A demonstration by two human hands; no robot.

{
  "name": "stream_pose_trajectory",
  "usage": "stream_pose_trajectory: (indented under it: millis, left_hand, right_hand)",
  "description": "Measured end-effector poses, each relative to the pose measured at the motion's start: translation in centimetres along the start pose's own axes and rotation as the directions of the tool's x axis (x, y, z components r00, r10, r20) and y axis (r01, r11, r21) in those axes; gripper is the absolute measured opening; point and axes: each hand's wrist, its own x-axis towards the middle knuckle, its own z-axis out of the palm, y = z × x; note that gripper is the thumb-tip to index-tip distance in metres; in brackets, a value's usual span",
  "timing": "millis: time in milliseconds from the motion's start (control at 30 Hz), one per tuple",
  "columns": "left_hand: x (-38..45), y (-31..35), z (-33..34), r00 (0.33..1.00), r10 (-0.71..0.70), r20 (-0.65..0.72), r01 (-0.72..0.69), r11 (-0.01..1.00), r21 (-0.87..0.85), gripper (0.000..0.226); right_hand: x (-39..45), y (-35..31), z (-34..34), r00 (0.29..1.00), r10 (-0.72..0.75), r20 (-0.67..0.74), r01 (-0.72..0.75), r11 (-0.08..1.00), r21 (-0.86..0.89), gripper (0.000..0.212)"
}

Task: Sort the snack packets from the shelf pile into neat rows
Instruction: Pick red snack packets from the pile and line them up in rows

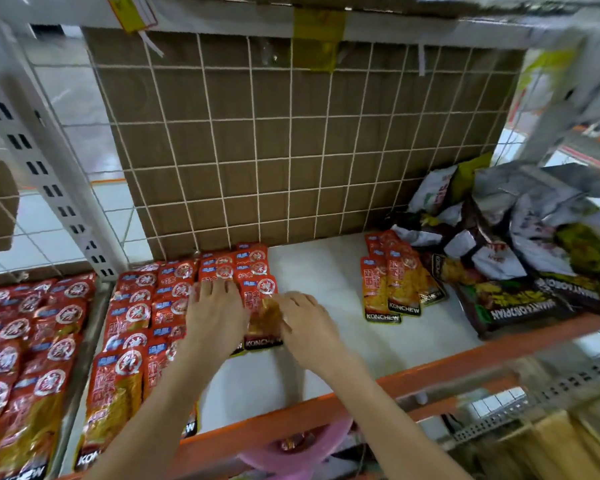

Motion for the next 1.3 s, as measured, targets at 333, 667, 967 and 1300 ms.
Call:
stream_pose_trajectory:
  millis: [333, 667, 967, 1300]
  left_hand:
    - [2.8, 15.8, -1.2, 0.921, 0.361, -0.145, -0.375, 0.923, -0.083, 0.034]
    - [5.4, 22.0, 1.4, 0.945, 0.251, -0.209, -0.284, 0.947, -0.148, 0.041]
    - [7.3, 22.9, 0.3, 0.996, 0.068, 0.059, -0.026, 0.843, -0.537, 0.047]
    - [7.0, 20.8, 0.5, 0.995, -0.032, 0.097, 0.101, 0.439, -0.893, 0.023]
  right_hand:
    - [-4.9, 12.9, -6.8, 0.840, 0.482, -0.250, -0.526, 0.835, -0.160, 0.039]
    - [-2.5, 15.4, -7.9, 0.711, 0.669, -0.217, -0.689, 0.725, -0.025, 0.048]
    - [-1.0, 14.8, -8.7, 0.609, 0.777, -0.161, -0.722, 0.627, 0.292, 0.061]
    - [-1.4, 14.6, -8.5, 0.620, 0.766, -0.171, -0.434, 0.517, 0.738, 0.031]
